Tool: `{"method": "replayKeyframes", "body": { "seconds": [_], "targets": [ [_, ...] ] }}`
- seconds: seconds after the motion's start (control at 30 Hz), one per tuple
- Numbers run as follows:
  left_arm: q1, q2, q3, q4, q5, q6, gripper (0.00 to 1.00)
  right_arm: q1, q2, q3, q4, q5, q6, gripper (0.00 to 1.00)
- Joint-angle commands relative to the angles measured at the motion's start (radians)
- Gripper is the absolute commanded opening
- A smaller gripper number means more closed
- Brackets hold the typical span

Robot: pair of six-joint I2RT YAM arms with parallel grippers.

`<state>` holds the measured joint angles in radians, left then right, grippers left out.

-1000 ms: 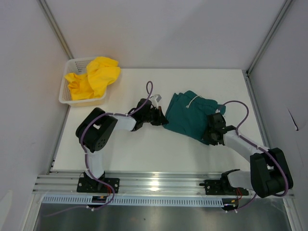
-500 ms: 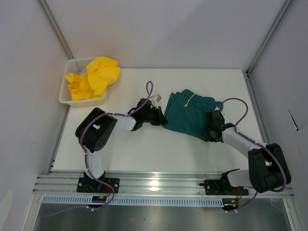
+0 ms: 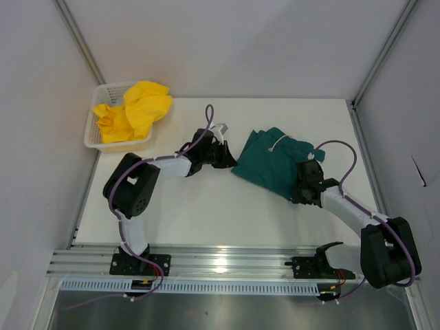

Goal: Fold and stack the shorts
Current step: Neatly place the folded shorts to the corner

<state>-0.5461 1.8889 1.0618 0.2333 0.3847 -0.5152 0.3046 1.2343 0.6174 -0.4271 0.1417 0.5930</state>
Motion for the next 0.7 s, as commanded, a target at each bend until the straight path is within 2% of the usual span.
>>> {"method": "replayKeyframes", "body": {
  "seconds": [0.0,0.17,0.33,0.47,0.67],
  "targets": [
    [0.028,-0.074,0.066,-0.054,-0.046,0.06,0.0,0.004,0.01,-0.004,-0.047,0.027,-0.03,0.0],
    [0.043,-0.09,0.057,-0.071,-0.034,0.07,0.0,0.013,0.068,0.01,-0.059,0.047,-0.021,0.0],
    [0.034,-0.088,-0.031,0.001,0.003,0.026,0.0,0.013,0.097,0.034,-0.088,0.116,-0.004,0.01],
    [-0.02,-0.082,-0.085,0.052,-0.012,0.003,0.0,-0.013,0.125,0.082,-0.12,0.206,-0.012,0.02],
    [-0.045,-0.131,-0.178,0.104,-0.035,-0.083,0.0,-0.163,0.273,0.231,-0.17,0.288,-0.105,0.06]
  ]
}}
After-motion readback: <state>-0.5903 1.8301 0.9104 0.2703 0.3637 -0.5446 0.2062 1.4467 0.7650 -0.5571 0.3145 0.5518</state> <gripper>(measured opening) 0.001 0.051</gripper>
